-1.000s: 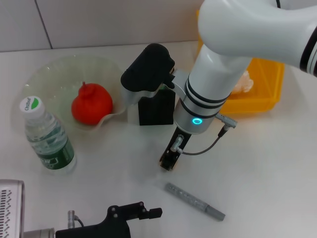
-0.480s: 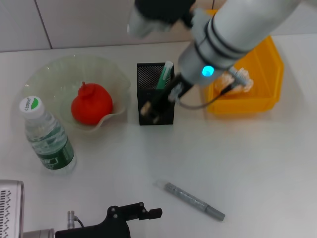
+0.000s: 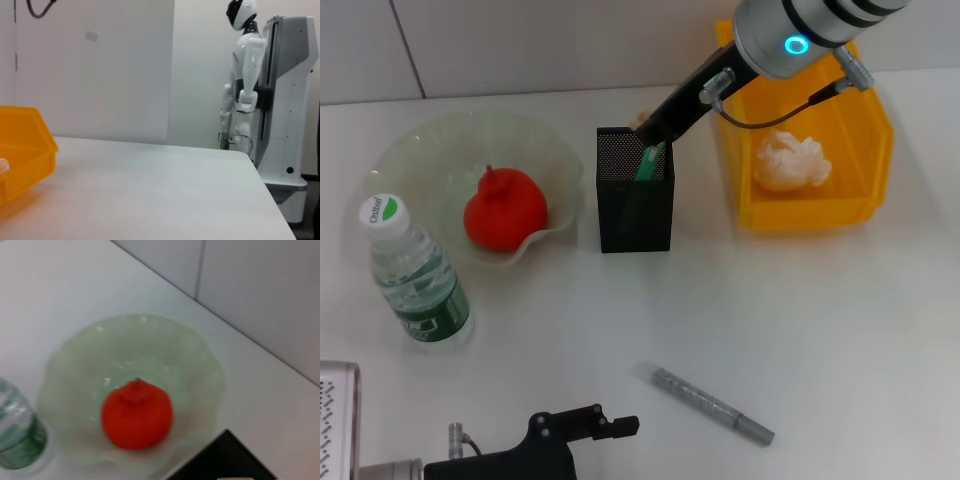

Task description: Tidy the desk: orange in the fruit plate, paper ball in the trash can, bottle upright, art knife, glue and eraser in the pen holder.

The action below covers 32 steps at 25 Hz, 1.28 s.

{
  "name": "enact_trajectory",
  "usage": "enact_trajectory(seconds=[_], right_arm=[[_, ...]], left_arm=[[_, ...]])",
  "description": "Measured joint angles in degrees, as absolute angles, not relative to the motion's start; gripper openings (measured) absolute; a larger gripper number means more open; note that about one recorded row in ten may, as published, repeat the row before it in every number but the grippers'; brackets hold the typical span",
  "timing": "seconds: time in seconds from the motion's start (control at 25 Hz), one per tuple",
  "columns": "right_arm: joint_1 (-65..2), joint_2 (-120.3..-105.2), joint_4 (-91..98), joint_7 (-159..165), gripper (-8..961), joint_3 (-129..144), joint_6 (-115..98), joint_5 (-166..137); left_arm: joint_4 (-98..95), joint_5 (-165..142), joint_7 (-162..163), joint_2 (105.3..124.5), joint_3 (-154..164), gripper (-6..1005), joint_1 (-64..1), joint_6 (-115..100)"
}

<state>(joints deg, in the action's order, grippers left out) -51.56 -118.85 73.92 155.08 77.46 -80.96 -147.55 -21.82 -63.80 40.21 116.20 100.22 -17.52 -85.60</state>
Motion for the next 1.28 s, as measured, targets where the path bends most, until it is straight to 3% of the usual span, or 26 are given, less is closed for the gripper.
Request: enact_trajectory(seconds=[0.84, 1.08, 1.2, 1.28], right_arm=[[-55.1, -119.18, 62.6, 152.4, 275, 79.8, -72.8, -149.4], [-54.9, -119.18, 64.5, 152.3, 549, 79.7, -74.4, -149.4], [-52.6, -119.22, 74.5, 153.6, 667, 79.0, -83.8, -149.2], [-52.2, -119.23, 76.3, 154.1, 666, 79.0, -86.2, -149.2]], left_arm=[[-22.0, -63.5, 40.3, 115.16, 96.4, 696, -16.7, -85.7], [-21.8, -63.7, 40.4, 114.77, 95.7, 696, -16.6, -86.4], [-21.8, -63.6, 40.5, 113.99, 95.2, 696, -15.7, -86.6], [-21.9, -63.6, 40.5, 113.78, 94.7, 697, -15.3, -86.9]])
